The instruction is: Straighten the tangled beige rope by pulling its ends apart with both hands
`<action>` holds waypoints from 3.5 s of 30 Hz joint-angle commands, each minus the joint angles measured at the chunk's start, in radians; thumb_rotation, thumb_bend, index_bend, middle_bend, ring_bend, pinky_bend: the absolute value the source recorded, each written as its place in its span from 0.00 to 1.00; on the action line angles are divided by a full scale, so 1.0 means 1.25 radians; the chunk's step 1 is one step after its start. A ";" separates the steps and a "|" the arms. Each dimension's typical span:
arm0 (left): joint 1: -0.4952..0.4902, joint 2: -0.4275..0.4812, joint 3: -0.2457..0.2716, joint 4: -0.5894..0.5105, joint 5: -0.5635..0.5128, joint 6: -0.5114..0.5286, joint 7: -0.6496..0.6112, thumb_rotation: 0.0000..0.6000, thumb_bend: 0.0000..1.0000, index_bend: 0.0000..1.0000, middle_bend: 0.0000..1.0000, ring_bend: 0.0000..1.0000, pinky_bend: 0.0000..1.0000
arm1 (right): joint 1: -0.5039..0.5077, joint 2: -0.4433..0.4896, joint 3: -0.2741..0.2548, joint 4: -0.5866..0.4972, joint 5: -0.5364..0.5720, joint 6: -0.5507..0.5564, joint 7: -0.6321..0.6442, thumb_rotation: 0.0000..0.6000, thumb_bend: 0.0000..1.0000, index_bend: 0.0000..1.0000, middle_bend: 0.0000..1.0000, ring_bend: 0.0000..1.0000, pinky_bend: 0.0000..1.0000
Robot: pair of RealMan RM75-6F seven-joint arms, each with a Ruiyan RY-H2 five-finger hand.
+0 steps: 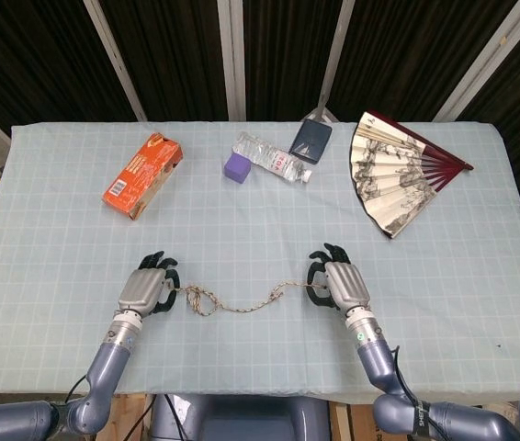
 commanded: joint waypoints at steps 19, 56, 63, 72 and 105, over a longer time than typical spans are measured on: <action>0.035 0.159 -0.015 -0.096 0.049 0.027 -0.066 1.00 0.63 0.55 0.18 0.00 0.00 | -0.033 0.083 -0.005 -0.013 -0.007 0.016 0.016 1.00 0.48 0.66 0.26 0.00 0.00; 0.174 0.481 0.028 -0.208 0.241 0.075 -0.326 1.00 0.64 0.56 0.19 0.00 0.00 | -0.107 0.256 -0.003 -0.068 -0.013 0.058 0.055 1.00 0.48 0.66 0.26 0.00 0.00; 0.193 0.487 0.039 -0.174 0.249 0.073 -0.356 1.00 0.64 0.56 0.19 0.00 0.00 | -0.118 0.258 -0.011 -0.053 -0.006 0.055 0.063 1.00 0.48 0.66 0.26 0.00 0.00; 0.211 0.487 0.044 -0.128 0.250 0.068 -0.387 1.00 0.64 0.56 0.19 0.00 0.00 | -0.128 0.259 -0.016 -0.033 -0.003 0.048 0.078 1.00 0.48 0.66 0.26 0.00 0.00; 0.221 0.407 0.057 -0.029 0.242 0.027 -0.365 1.00 0.64 0.56 0.19 0.00 0.00 | -0.147 0.227 -0.039 0.028 0.002 0.024 0.077 1.00 0.48 0.66 0.26 0.00 0.00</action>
